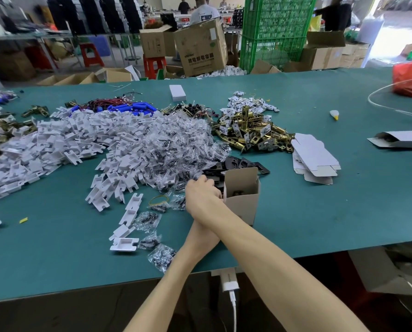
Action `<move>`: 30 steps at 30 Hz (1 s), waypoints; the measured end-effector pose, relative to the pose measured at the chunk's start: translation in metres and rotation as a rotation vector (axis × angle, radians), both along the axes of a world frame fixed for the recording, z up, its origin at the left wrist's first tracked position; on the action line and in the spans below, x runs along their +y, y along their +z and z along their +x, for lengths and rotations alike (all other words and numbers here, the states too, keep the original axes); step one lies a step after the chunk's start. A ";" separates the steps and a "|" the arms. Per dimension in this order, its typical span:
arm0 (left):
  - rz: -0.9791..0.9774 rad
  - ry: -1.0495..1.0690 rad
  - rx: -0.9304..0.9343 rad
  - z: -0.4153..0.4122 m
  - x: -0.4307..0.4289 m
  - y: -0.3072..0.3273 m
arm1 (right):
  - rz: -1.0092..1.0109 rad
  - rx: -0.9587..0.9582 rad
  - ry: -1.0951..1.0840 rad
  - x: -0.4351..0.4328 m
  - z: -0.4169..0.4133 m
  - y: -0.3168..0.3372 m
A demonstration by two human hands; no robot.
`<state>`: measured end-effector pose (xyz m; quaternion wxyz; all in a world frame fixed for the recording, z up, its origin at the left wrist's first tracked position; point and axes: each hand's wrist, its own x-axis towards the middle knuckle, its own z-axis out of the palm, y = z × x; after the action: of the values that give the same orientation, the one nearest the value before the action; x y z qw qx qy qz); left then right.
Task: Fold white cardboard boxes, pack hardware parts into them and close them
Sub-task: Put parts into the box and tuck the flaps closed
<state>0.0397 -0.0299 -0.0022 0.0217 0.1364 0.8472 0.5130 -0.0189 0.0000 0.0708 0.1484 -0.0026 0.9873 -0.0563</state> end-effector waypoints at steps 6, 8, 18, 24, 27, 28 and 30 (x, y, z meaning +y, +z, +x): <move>-0.014 0.033 0.067 -0.002 0.000 -0.002 | -0.021 0.054 0.124 0.007 -0.004 0.007; 0.017 0.043 0.079 -0.004 0.002 -0.002 | -0.010 0.109 0.140 0.010 -0.004 0.010; 0.160 0.089 -0.027 -0.012 0.001 -0.010 | -0.114 0.331 0.274 0.010 0.011 0.023; 0.147 0.086 -0.061 -0.010 0.001 -0.011 | -0.120 0.291 0.318 0.011 0.018 0.015; 0.124 0.087 -0.057 -0.007 0.001 -0.007 | -0.125 0.293 0.336 0.013 0.017 0.008; 0.119 0.085 -0.050 -0.006 0.001 -0.006 | -0.129 0.284 0.337 0.012 0.016 0.007; 0.106 0.087 -0.045 -0.005 0.000 -0.003 | -0.147 0.266 0.331 0.010 0.013 0.005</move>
<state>0.0346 -0.0297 -0.0056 0.0113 0.0891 0.8234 0.5604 -0.0058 0.0104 0.0761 0.0235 -0.1826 0.9776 -0.1022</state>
